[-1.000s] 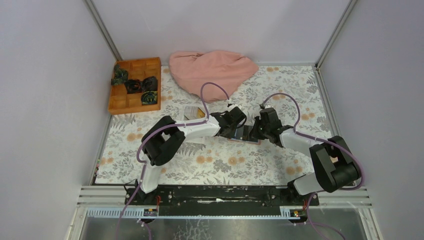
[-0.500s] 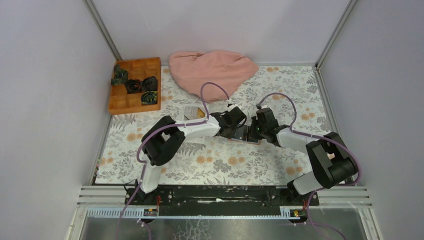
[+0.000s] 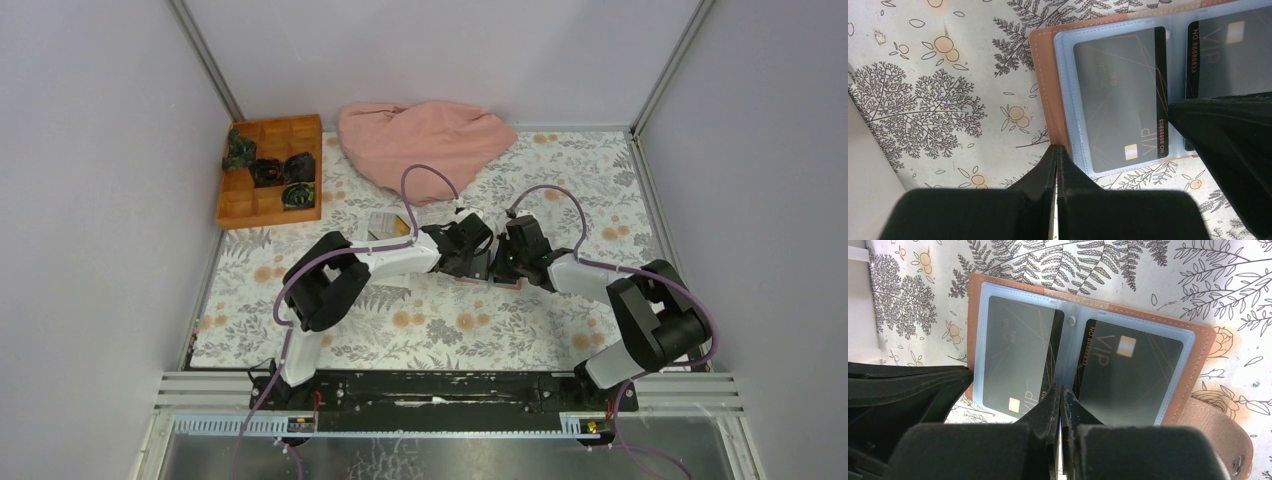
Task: Put the credit cards into the card holder
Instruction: Insert the credit card into the card holder, then turn over the card slot in the card holder.
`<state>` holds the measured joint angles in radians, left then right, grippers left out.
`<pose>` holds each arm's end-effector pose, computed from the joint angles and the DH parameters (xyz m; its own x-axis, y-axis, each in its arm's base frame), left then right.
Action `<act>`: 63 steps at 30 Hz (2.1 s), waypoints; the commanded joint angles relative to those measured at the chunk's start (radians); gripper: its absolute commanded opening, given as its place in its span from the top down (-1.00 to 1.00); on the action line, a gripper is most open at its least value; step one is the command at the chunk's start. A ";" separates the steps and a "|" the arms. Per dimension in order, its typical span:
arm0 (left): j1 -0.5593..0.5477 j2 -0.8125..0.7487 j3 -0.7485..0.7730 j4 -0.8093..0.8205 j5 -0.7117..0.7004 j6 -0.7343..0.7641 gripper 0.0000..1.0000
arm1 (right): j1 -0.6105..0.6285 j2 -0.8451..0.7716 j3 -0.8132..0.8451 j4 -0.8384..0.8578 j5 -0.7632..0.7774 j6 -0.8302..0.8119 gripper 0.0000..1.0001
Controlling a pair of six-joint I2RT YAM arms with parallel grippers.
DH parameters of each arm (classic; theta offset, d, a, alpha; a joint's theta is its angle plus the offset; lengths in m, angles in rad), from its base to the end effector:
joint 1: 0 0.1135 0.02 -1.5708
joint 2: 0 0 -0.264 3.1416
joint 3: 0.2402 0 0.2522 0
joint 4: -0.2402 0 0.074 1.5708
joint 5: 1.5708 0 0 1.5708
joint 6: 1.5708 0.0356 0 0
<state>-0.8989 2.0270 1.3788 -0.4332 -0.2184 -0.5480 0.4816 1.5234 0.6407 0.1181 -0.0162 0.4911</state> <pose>0.2668 -0.3231 0.1544 -0.8340 0.2315 -0.5009 0.3118 0.9466 -0.0817 0.2554 0.1341 0.1502 -0.7643 0.1326 -0.6311 -0.1282 0.9279 0.3502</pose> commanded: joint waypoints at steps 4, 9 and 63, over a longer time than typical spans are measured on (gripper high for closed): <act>-0.022 0.074 -0.026 0.005 0.086 -0.012 1.00 | 0.023 0.012 0.038 -0.008 0.025 0.004 0.99; -0.022 0.076 -0.024 0.005 0.090 -0.013 1.00 | 0.038 0.024 0.055 -0.012 0.025 0.004 0.99; -0.023 0.066 -0.044 0.005 0.089 -0.013 1.00 | 0.044 -0.141 0.064 -0.221 0.312 0.002 0.04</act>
<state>-0.8989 2.0277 1.3781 -0.4316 -0.2176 -0.5480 0.5163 1.4101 0.6704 -0.0959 0.2539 0.4870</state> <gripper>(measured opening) 0.011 0.477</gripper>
